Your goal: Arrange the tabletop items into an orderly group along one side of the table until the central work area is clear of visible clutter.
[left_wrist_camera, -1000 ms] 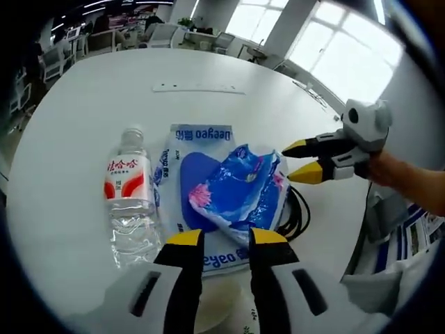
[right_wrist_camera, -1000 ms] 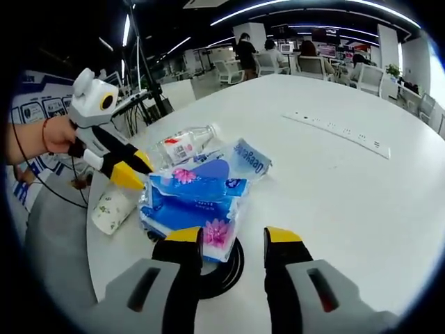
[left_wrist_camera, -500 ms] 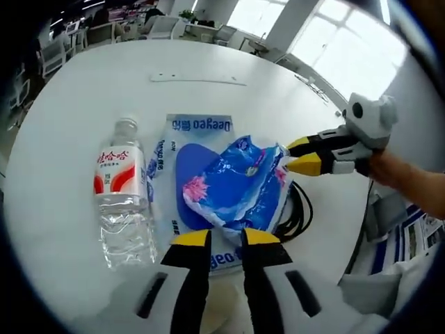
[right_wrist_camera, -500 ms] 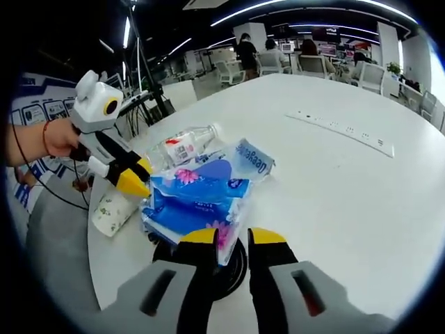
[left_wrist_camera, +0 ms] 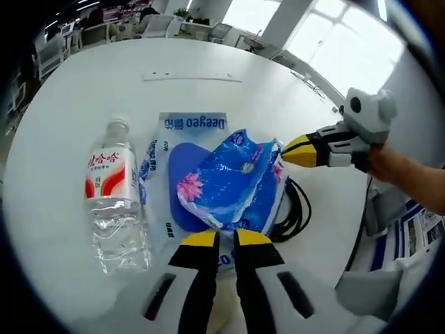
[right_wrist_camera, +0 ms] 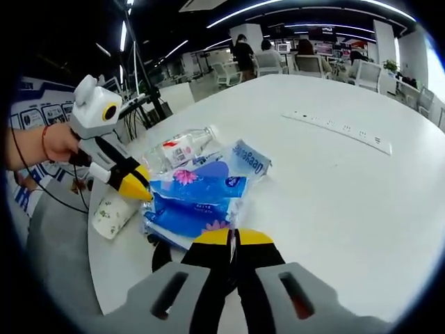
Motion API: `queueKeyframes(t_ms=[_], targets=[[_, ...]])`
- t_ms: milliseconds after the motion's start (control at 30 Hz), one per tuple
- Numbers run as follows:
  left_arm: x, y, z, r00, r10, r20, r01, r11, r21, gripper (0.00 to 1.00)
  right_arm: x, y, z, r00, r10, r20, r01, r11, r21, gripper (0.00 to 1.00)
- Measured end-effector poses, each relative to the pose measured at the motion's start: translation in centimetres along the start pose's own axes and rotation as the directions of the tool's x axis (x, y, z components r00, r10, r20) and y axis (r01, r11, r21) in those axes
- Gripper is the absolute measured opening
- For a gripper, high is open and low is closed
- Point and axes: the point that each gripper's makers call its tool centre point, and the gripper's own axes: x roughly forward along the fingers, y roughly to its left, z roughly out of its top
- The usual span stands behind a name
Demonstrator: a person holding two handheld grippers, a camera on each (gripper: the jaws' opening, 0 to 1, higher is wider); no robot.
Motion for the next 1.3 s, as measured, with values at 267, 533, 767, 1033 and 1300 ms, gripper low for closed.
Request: queueKeyframes(t_ms=[267,533,767,1033,1300], targets=[[-0.8,-0.1,1.4,0.999,-0.014,0.043,0.015,1.0,-0.018,0.01,-1.1,-0.3,1.4,0.999,-0.012,0.033,0.011,1.0,0.02,0.0],[-1.1,-0.7,2.3,0.997,-0.027,0.073,0.028,1.0,-0.009,0.0,-2.0,-0.4,2.3,0.998,-0.023,0.06,0.021,1.0,0.019,0.0],[-1.6,-1.1,3.2,0.994,-0.038,0.103,0.038,0.999,-0.003,0.0,-2.7,-0.4,2.8,0.997,-0.029,0.077,0.028,0.999,0.019,0.0],[-2.3,-1.8,4.2,0.991,-0.05,0.125,0.049,0.999,0.005,0.0,-3.6,-0.4,3.5,0.995,-0.04,0.096,0.038,0.999,0.019,0.0],[-2.8,-2.6,5.6,0.988,-0.06,0.145,0.056,0.998,0.03,0.0,-4.8,-1.0,4.0,0.992,-0.057,0.114,0.055,0.998,0.025,0.0]])
